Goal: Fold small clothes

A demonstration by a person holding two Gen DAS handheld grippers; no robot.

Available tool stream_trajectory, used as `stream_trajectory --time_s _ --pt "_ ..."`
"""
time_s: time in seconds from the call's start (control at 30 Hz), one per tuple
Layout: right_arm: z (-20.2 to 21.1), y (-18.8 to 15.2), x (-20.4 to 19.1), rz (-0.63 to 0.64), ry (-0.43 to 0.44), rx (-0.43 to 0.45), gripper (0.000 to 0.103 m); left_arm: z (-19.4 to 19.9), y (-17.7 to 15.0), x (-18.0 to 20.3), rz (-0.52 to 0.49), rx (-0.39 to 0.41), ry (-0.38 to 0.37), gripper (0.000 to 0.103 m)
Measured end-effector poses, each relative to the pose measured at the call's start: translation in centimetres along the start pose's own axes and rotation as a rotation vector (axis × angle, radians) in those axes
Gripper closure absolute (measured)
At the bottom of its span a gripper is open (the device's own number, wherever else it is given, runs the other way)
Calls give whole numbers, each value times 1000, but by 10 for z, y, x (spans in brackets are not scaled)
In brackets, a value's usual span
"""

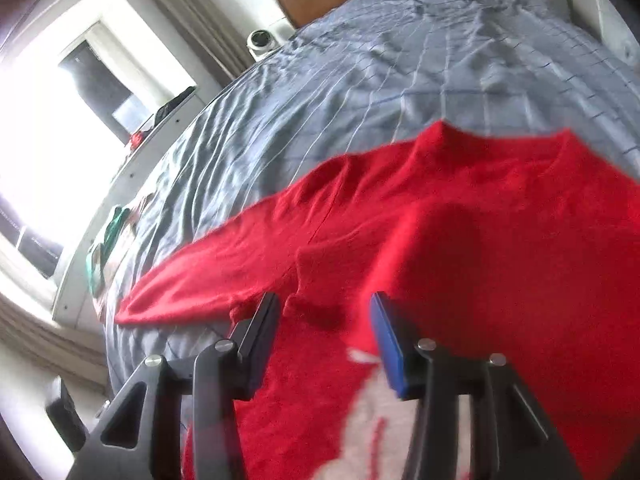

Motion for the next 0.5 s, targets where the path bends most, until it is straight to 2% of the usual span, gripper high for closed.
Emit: stream_trajectory --time_s 0.17,0.27,0.3,0.33,0.37,0.4,0.43,0.47,0.5 --pt "-33 16 -40 131 -124 -107 62 0 -1 1 -2 0 0 8" --pt "-62 20 -48 151 -216 -126 62 -1 0 1 -2 -3 -7 8" --pt "-72 20 -46 161 -273 -129 62 -1 0 1 -3 -5 -12 8" --pt "-80 19 -42 169 -339 -127 71 -1 0 0 -2 -7 -18 8" --pt "-82 19 -36 163 -393 -108 96 -1 0 -1 -3 -8 -22 8" --pt "-78 20 -32 143 -405 -76 95 -1 0 -1 -3 -9 -26 8" --pt "-69 23 -28 97 -371 -22 95 -2 0 -2 -3 -11 -31 8" --pt "-60 26 -26 47 -313 27 95 -2 1 -2 -3 -13 -36 8" --pt "-51 31 -25 -8 -205 76 95 -3 2 -2 -3 -15 -39 7"
Point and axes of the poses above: each gripper's, at about its wrist camera, not at the fingertips, and z roughly against the way its jaws point, x to its right, y to its top, the point moved 4 cm from there along -z, roughly the way its jaws point, and after that the axes turned 2 degrees about -x, right-handed, at the moved point
